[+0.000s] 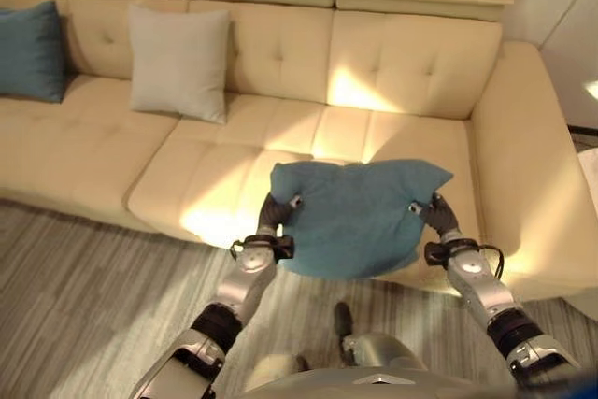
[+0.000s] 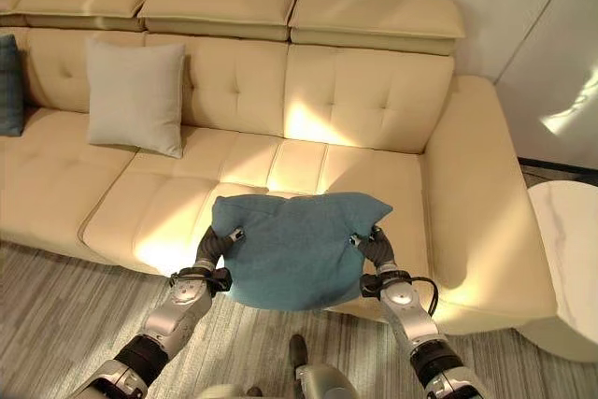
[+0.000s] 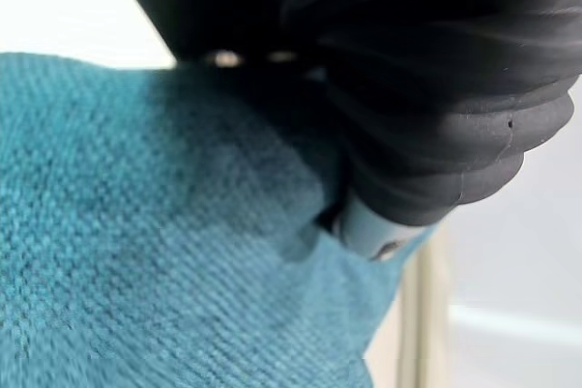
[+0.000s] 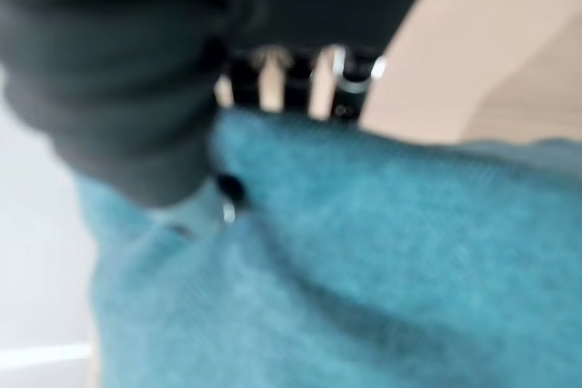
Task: Pick up all the scattered cushions and arrange them neatly on the sofa.
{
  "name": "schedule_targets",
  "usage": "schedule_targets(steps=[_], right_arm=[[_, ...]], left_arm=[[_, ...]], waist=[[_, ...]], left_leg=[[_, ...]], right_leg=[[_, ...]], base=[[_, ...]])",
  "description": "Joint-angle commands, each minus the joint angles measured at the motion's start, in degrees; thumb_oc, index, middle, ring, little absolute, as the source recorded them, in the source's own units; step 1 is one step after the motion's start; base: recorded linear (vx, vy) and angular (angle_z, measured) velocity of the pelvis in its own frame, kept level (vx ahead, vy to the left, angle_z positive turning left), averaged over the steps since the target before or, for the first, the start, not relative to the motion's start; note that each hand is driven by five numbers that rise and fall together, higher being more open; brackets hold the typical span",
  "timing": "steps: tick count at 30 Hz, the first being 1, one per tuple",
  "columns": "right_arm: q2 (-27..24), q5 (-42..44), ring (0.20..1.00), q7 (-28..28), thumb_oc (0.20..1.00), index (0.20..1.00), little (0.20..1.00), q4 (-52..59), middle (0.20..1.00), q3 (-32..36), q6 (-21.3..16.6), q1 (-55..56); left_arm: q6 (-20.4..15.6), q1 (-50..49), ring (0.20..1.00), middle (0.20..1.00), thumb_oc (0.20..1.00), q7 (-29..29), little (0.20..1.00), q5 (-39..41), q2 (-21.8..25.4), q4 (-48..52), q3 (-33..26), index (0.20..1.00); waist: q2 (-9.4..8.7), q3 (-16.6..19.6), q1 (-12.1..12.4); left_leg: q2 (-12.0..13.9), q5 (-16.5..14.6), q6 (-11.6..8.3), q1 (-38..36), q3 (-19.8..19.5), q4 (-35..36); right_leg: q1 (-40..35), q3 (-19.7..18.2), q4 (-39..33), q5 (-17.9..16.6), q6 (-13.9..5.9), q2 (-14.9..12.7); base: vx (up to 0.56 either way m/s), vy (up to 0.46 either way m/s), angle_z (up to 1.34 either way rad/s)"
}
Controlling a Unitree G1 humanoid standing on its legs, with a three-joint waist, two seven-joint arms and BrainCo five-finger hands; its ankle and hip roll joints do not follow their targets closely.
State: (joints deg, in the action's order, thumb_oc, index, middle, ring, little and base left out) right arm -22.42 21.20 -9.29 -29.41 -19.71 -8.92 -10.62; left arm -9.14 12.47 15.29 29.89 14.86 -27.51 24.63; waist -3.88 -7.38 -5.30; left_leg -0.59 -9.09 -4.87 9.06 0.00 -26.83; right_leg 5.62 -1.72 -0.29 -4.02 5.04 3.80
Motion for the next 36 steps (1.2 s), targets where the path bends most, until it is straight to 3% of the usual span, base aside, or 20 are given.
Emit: schedule_targets(steps=[1, 2, 3, 4, 6, 10, 14, 15, 17, 20, 22, 26, 31, 36], right_arm=[[2.45, 1.14, 0.2, 2.22, 0.2, 0.2, 0.2, 6.95, 0.2, 0.34, -5.78, -3.23], [2.3, 0.52, 0.2, 2.17, 0.2, 0.2, 0.2, 6.74, 0.2, 0.41, -5.83, -2.91], [2.3, 0.51, 0.2, 2.17, 0.2, 0.2, 0.2, 6.74, 0.2, 0.41, -5.83, -2.89], [2.33, -0.45, 0.2, 1.71, 0.2, 0.2, 0.2, 6.91, 0.2, 0.15, -5.76, -3.12], [2.68, -0.66, 0.2, 1.26, 0.2, 0.2, 0.2, 6.09, 0.2, -0.22, -5.75, -3.79], [3.07, -0.71, 0.2, 1.86, 0.2, 0.2, 0.2, 6.04, 0.2, -0.04, -5.44, -4.01], [3.73, -0.76, 0.2, 1.71, 0.2, 0.2, 0.2, 5.97, 0.2, -0.1, -5.18, -5.22], [3.96, -1.17, 0.2, 1.52, 0.2, 0.2, 0.2, 5.62, 0.2, -0.01, -4.78, -6.32], [4.13, -1.25, 0.2, 1.62, 0.2, 0.2, 0.2, 5.37, 0.2, -0.03, -4.84, -7.0], [4.8, -1.66, 0.2, 1.36, 0.2, 0.2, 0.2, 5.27, 0.2, -0.1, -4.8, -8.28], [4.94, -1.91, 0.2, 1.1, 0.2, 0.2, 0.2, 4.2, 0.2, 0.06, -4.94, -9.35], [4.01, -2.62, 0.2, 1.43, 0.2, 0.2, 0.2, 5.9, 0.2, 0.82, -4.76, -8.13], [1.69, -5.37, 0.2, 0.25, 0.2, 0.2, 0.2, 10.44, 0.2, 3.18, -4.58, -6.48], [1.27, -6.74, 0.2, -2.2, 0.2, 0.2, 0.2, 12.22, 0.2, 2.97, -4.81, -10.52]], left_arm=[[-4.26, 6.24, 0.2, 0.2, 0.2, -4.72, 0.2, -0.65, -3.49, 7.23, 4.76, 0.2], [-4.08, 6.06, 0.2, 0.2, 0.2, -4.87, 0.2, -1.43, -3.39, 7.27, 5.23, 0.2], [-4.08, 6.04, 0.2, 0.2, 0.2, -4.86, 0.2, -1.44, -3.4, 7.27, 5.24, 0.2], [-4.02, 6.0, 0.2, 0.2, 0.2, -4.61, 0.2, -1.63, -3.48, 7.87, 5.09, 0.2], [-4.19, 6.01, 0.2, 0.2, 0.2, -4.3, 0.2, -1.75, -3.47, 8.29, 4.81, 0.2], [-4.31, 5.38, 0.2, 0.2, 0.2, -4.33, 0.2, -2.02, -2.56, 9.85, 4.34, 0.2], [-4.53, 6.14, 0.2, 0.2, 0.2, -3.37, 0.2, -1.91, -2.23, 10.8, 3.66, 0.2], [-4.36, 6.3, 0.2, 0.2, 0.2, -3.0, 0.2, -1.83, -2.01, 11.21, 3.0, 0.2], [-4.66, 6.65, 0.2, 0.2, 0.2, -2.9, 0.2, -1.94, -1.54, 11.48, 2.75, 0.2], [-4.87, 7.76, 0.2, 0.2, 0.2, -2.47, 0.2, -2.47, -0.68, 11.64, 2.35, 0.2], [-5.36, 8.63, 0.2, 0.2, 0.2, -2.32, 0.2, -2.69, -0.7, 10.91, 1.92, 0.2], [-5.12, 8.27, 0.2, 0.2, 0.2, -2.32, 0.2, -3.05, -0.81, 11.54, 1.29, 0.2], [-4.81, 7.16, 0.2, 0.2, 0.2, -1.54, 0.2, -2.22, -1.47, 13.47, -0.82, 0.2], [-4.83, 11.9, 0.2, 0.2, 0.2, 1.06, 0.2, -3.43, -0.56, 12.65, -1.68, 0.2]], waist=[[-0.6, 2.25, -0.51], [-0.06, 2.52, -0.35], [-0.12, 2.45, -0.33], [0.73, 1.96, 0.68], [1.08, 1.46, 1.48], [1.51, 2.27, 1.82], [1.41, 2.92, 2.34], [1.63, 3.37, 2.87], [1.67, 2.96, 2.87], [2.21, 2.26, 2.59], [2.46, 2.83, 2.82], [1.77, 2.81, 1.96], [1.92, 6.06, 1.99], [2.09, 6.95, 1.6]], left_leg=[[-0.28, 8.16, 0.76, -3.3, 0.15, 15.11], [0.24, 10.41, 1.08, -1.99, 0.82, 20.96], [0.18, 10.54, 1.09, -2.26, 0.85, 21.26], [-0.12, 14.04, 0.66, 0.09, -0.63, 24.46], [-0.62, 15.62, 0.09, 1.43, -2.26, 24.6], [-0.83, 13.8, 1.11, -1.37, -1.91, 25.29], [-1.32, 11.44, 3.02, -2.56, 0.37, 24.02], [-1.37, 10.32, 3.89, -3.17, 1.95, 23.86], [-1.36, 9.89, 4.52, -4.04, 2.81, 24.06], [-0.94, 9.38, 4.93, -5.02, 3.56, 24.66], [-0.62, 8.42, 4.55, -6.37, 4.26, 25.53], [-0.98, 7.07, 3.85, -8.11, 3.75, 24.69], [0.1, 9.57, 2.67, -11.82, 3.05, 31.36], [0.84, 9.76, 1.53, -11.29, 2.95, 31.83]], right_leg=[[-2.86, -3.8, 3.65, 3.9, -8.39, -2.27], [-3.56, -3.99, 3.24, 4.21, -8.38, -1.6], [-3.69, -4.01, 3.22, 4.27, -8.4, -1.66], [-4.57, -4.93, 3.72, 5.15, -8.17, -0.51], [-5.38, -6.56, 4.23, 5.86, -7.98, 0.31], [-6.33, -8.5, 5.3, 7.25, -8.69, -0.32], [-6.43, -10.16, 7.16, 7.63, -10.77, -2.32], [-5.81, -10.37, 8.88, 7.21, -12.42, -3.4], [-3.78, -11.16, 13.22, 5.0, -13.89, -3.89], [-0.19, -10.77, 17.41, 4.13, -14.71, -4.48], [1.13, -7.85, 10.47, 3.41, -14.52, -7.4], [0.24, -5.77, 4.34, 1.56, -14.46, -9.0], [-6.21, -3.7, -3.5, 1.49, -13.67, -7.99], [-7.1, -2.14, -4.71, 2.11, -13.66, -7.56]], base=[[0.16, -0.034, -0.09], [0.17, -0.035, -0.15], [0.21, -0.013, -0.16], [0.15, 0.002, -0.05], [0.18, 0.015, -0.38], [0.19, 0.102, -0.83], [0.15, 0.133, -0.49], [0.1, 0.126, -0.45], [0.07, 0.111, -0.47], [0.01, 0.073, -0.33], [0.07, -0.012, -0.15], [0.09, -0.046, -0.13], [0.13, -0.097, 0.21], [0.02, -0.039, 0.16]])
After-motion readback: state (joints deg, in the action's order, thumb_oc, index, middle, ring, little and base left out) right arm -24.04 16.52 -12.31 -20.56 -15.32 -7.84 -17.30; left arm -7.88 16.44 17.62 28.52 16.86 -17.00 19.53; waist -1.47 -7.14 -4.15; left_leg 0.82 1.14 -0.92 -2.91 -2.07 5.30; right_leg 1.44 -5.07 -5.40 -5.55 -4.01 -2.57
